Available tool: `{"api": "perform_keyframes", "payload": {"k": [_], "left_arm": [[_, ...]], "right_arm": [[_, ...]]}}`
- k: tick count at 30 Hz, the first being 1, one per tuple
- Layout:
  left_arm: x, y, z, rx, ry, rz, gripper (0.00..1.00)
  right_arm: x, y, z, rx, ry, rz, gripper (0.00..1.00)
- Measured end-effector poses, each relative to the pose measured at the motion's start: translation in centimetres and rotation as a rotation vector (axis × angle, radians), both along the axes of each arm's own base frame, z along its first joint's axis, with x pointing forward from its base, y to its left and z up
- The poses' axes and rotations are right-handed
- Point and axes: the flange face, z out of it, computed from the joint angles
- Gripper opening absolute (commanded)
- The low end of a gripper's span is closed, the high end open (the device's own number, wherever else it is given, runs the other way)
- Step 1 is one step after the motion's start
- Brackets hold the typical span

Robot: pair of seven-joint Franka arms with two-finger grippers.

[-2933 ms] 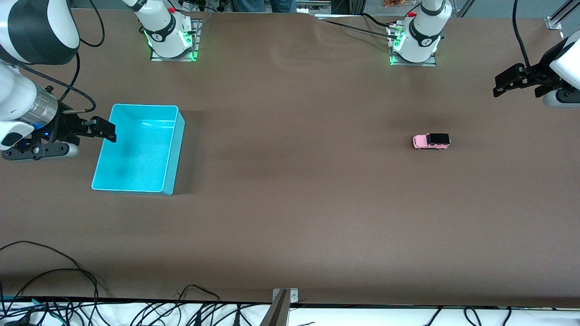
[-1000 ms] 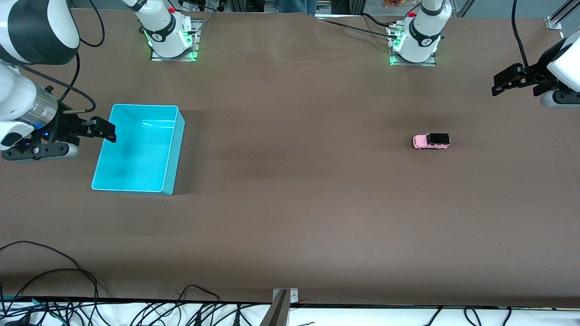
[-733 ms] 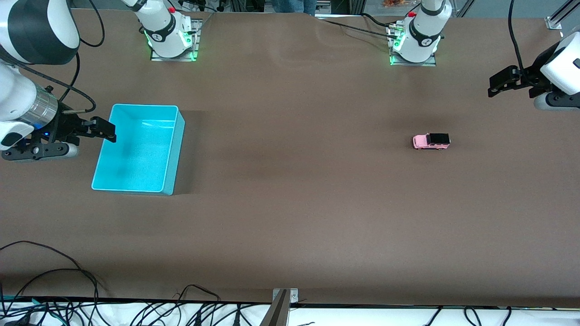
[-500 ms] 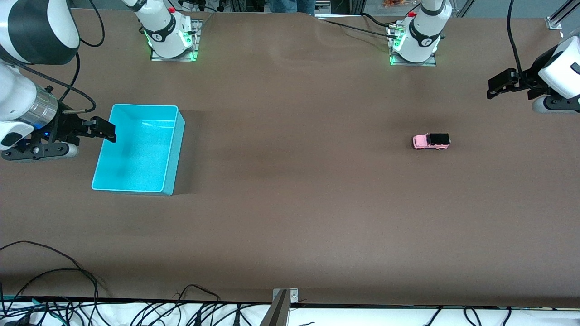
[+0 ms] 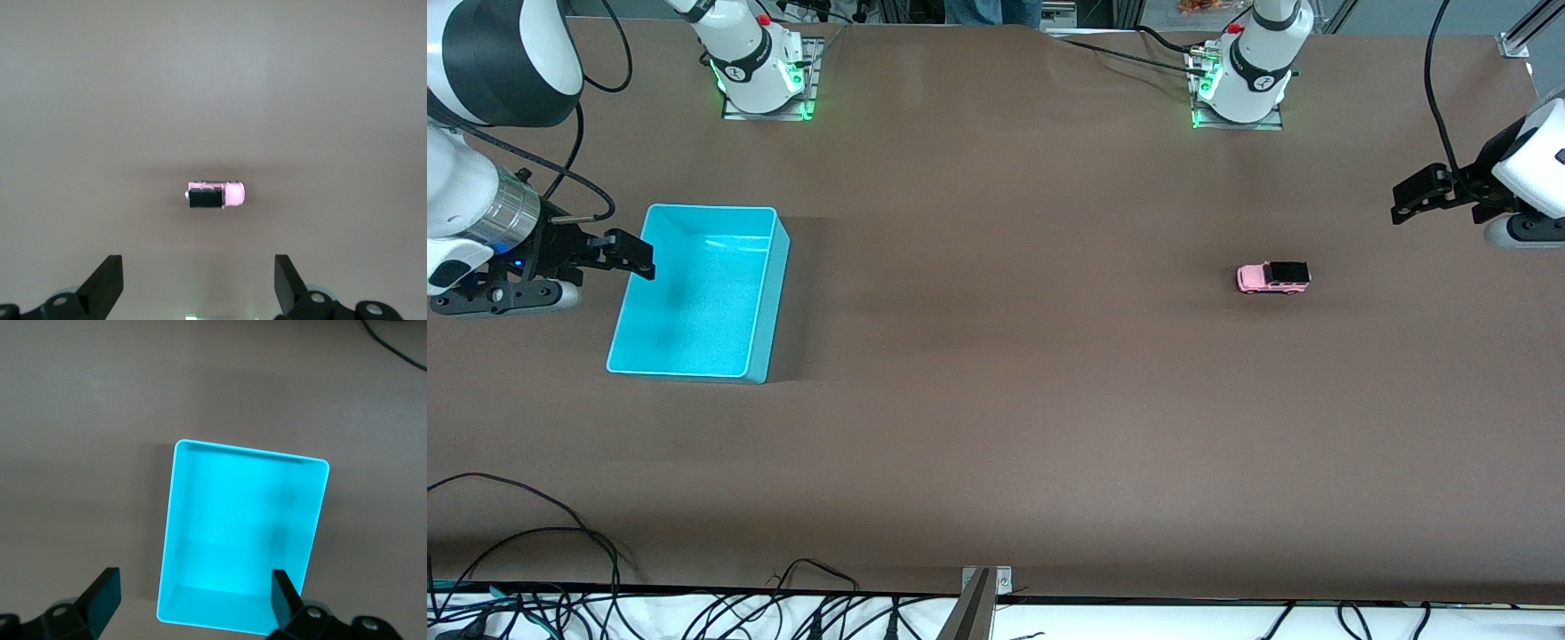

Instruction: Wind and store pink jeep toy

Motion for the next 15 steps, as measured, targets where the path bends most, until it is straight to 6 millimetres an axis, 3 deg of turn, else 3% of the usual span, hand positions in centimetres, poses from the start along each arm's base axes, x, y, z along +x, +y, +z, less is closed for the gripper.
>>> {"api": "perform_keyframes", "payload": {"k": [15], "left_arm": [[0.2,0.5,-2.8,0.033,0.052,0.001,1.0]], "right_arm": [[0.0,0.0,0.0,0.0,0.0,0.0,1.0]]}}
